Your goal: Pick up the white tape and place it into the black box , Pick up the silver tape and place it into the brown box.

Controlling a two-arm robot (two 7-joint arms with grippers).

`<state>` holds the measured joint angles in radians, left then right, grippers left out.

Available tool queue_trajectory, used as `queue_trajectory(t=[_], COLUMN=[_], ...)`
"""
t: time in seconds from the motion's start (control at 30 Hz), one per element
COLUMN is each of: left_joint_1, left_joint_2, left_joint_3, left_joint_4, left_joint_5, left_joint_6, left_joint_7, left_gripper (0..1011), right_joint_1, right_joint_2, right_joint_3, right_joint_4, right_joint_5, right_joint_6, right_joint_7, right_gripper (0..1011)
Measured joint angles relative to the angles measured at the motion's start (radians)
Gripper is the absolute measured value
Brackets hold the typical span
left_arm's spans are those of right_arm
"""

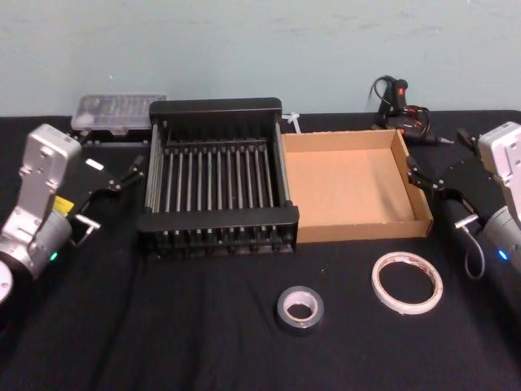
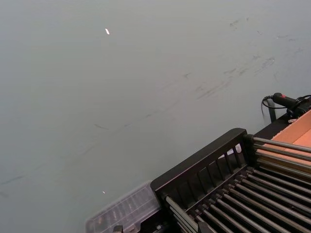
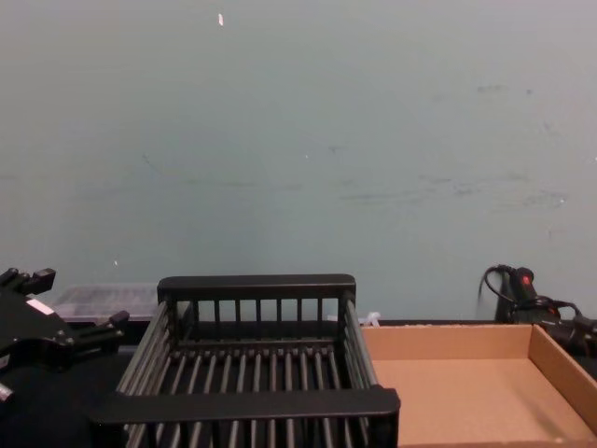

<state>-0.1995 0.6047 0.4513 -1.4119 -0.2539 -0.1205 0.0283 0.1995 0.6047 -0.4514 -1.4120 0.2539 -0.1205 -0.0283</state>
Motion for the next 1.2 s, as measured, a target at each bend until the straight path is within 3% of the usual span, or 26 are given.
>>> queue_trajectory(t=[0.17, 0.37, 1.2], left_joint_1=[0.000, 0.000, 0.000], left_joint_2=[0.000, 0.000, 0.000], left_joint_3=[0.000, 0.000, 0.000], left_joint_4=[0.000, 0.000, 0.000], left_joint_5=[0.000, 0.000, 0.000], left_joint_6=[0.000, 0.000, 0.000], left_joint_7=[0.000, 0.000, 0.000], left_gripper=[1001, 1002, 1001], right_joint_1=[0.000, -0.028, -0.214], right_joint_2=[0.000, 0.011, 0.068], right_joint_3=[0.000, 0.013, 0.131], right_joint_4=[0.000, -0.046, -0.273], right_joint_5=[0.000, 0.000, 0.106], right_joint_6=[0.000, 0.015, 0.171], right_joint_7=[0.000, 0.021, 0.118], right_gripper=[1002, 1002, 1002])
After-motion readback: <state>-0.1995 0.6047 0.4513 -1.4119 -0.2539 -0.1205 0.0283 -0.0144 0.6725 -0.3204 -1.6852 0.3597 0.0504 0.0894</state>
